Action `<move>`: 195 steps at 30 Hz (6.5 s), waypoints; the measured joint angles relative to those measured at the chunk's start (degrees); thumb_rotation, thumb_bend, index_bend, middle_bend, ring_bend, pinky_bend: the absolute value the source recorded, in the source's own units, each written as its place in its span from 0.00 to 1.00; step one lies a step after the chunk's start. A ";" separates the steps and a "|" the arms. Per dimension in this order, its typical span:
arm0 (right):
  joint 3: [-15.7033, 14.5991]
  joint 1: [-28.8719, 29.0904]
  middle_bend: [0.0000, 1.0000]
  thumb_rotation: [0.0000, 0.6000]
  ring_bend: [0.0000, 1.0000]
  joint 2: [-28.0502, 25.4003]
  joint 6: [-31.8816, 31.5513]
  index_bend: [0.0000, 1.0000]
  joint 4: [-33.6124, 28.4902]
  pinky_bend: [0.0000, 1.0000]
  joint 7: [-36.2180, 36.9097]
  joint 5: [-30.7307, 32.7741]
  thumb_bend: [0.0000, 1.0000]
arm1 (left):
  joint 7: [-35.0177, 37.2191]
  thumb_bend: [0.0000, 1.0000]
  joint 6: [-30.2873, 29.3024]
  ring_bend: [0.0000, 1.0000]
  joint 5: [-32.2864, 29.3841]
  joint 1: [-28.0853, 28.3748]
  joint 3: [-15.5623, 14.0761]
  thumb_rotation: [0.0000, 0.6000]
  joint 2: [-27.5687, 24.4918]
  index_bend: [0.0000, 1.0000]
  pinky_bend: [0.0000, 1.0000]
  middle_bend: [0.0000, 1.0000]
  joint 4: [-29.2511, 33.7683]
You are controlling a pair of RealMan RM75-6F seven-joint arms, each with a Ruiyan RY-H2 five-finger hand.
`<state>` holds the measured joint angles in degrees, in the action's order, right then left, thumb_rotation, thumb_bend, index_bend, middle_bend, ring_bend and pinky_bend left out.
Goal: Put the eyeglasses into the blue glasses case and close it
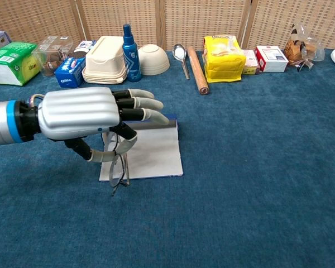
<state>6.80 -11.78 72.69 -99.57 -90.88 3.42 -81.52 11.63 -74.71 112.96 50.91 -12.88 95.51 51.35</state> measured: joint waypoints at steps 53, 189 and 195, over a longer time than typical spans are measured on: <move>0.02 -0.63 0.19 1.00 0.00 -0.31 0.07 0.00 -0.06 0.08 0.78 0.02 0.33 | -7.39 0.35 14.72 0.00 -12.83 -1.52 5.05 1.00 -4.33 0.63 0.00 0.10 5.35; 0.28 -2.68 0.19 1.00 0.00 0.02 -0.16 0.00 2.12 0.08 4.67 1.45 0.33 | -14.77 0.23 9.41 0.00 -14.13 1.00 12.83 0.71 15.65 0.00 0.00 0.00 -14.69; 0.29 -2.60 0.19 1.00 0.00 0.01 -0.13 0.00 2.02 0.08 4.56 1.23 0.33 | -13.51 0.23 8.03 0.00 -13.99 0.67 12.08 0.70 14.80 0.00 0.00 0.00 -14.21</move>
<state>7.09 -14.37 72.70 -99.71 -88.86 7.98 -80.29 -1.88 -66.67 98.97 51.58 -0.79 110.31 37.14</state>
